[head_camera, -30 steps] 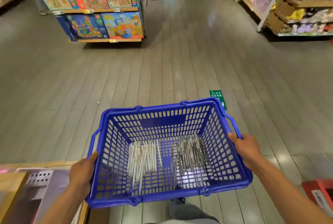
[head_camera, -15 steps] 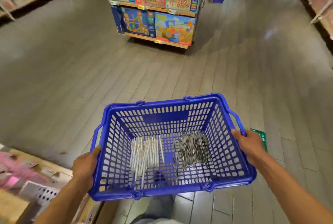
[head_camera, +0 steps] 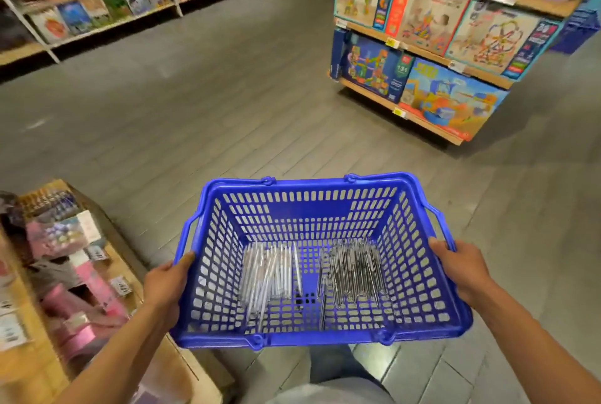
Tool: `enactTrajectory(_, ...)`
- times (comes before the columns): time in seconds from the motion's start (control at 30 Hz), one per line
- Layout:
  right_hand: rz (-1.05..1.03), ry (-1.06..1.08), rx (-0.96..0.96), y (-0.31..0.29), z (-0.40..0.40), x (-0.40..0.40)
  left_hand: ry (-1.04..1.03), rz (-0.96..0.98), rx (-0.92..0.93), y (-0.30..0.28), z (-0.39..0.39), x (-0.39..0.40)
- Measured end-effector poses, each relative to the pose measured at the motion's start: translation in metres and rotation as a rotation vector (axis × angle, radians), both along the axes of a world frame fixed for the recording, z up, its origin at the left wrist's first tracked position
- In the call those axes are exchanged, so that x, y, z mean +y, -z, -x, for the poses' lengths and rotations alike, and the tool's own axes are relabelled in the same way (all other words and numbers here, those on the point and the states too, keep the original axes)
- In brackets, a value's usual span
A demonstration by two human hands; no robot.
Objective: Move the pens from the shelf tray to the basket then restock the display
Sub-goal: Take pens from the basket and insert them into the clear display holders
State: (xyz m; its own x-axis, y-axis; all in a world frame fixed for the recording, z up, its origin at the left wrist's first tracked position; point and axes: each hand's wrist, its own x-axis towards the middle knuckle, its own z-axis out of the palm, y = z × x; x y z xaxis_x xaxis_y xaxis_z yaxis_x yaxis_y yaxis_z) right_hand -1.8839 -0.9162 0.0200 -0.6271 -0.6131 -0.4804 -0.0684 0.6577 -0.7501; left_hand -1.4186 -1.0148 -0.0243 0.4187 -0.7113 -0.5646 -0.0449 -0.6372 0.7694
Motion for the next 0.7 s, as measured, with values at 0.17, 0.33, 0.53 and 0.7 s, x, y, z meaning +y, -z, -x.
enactTrajectory(0.17, 0.012, -0.155, 0.011, 0.005, -0.014, -0.148, -0.156, 0.021, 0.029, 0.008, -0.019, -0.082)
enactTrajectory(0.33, 0.01, -0.306, 0.017, -0.008, -0.049, -0.292, -0.307, 0.048, 0.069, -0.001, -0.052, -0.166)
enactTrajectory(0.53, 0.036, -0.463, 0.016, -0.019, -0.113, -0.452, -0.475, 0.051, 0.072, -0.003, -0.104, -0.252)
enactTrajectory(0.7, 0.032, -0.554, -0.021, -0.007, -0.174, -0.571, -0.622, 0.04, 0.035, 0.008, -0.158, -0.318)
